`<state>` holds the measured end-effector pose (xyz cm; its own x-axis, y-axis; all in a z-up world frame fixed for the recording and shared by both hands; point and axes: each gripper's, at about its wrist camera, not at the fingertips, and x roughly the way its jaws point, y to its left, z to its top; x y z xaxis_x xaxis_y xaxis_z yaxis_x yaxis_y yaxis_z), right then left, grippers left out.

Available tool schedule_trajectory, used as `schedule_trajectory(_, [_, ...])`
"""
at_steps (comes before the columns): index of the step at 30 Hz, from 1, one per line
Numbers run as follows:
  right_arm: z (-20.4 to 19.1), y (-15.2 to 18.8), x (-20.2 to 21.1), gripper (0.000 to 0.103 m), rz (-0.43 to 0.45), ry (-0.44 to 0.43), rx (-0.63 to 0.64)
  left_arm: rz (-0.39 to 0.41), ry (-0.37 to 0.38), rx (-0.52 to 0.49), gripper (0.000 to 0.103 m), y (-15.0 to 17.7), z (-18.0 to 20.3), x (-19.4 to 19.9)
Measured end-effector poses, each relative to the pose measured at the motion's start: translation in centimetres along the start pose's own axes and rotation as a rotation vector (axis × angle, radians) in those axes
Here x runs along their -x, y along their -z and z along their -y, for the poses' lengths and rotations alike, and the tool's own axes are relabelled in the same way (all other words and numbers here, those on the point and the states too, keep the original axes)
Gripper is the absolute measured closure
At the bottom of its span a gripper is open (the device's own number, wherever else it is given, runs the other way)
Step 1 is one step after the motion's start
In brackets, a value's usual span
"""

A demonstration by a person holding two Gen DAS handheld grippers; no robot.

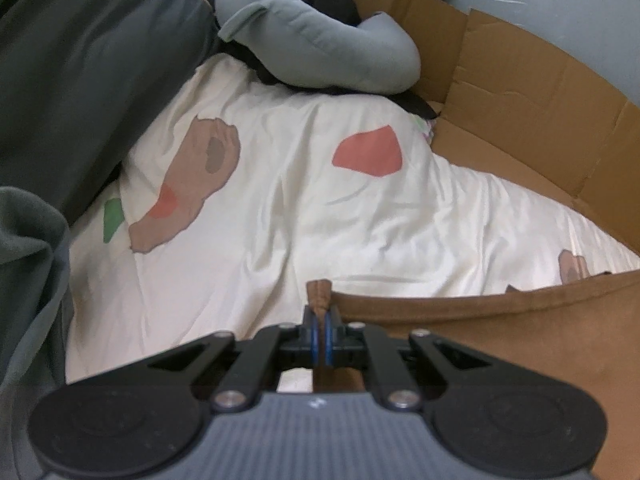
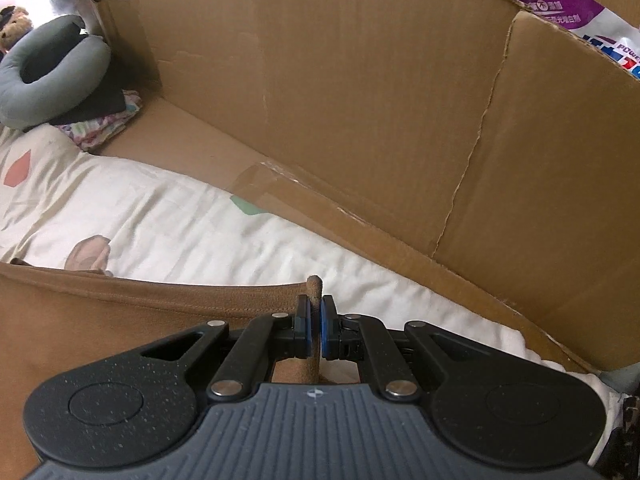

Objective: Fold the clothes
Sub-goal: 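Lift the folded shirt edge with both tools and fold it over, then open both tools and press the folded shirt flat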

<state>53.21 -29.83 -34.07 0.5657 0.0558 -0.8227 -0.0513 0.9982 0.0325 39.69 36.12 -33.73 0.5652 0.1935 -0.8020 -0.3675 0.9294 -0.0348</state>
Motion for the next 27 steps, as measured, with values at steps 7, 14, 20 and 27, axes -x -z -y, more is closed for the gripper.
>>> schedule_trajectory(7, [-0.2, -0.7, -0.6, 0.101, 0.005, 0.013, -0.001, -0.011, -0.016, -0.007, 0.100, -0.6, 0.0, -0.9])
schedule_trajectory(14, [-0.2, -0.7, -3.1, 0.101, -0.032, 0.028, -0.001, -0.058, -0.052, -0.021, 0.100, 0.0, 0.2, -3.3])
schedule_trajectory(20, [-0.2, -0.4, -5.0, 0.100, -0.059, 0.028, -0.007, -0.089, -0.078, -0.036, 0.096, 0.4, 0.8, -5.1])
schedule_trajectory(27, [-0.2, 0.2, -2.8, 0.068, -0.037, -0.033, -0.026, -0.049, -0.094, -0.029, 0.081, 0.1, 0.7, -2.2])
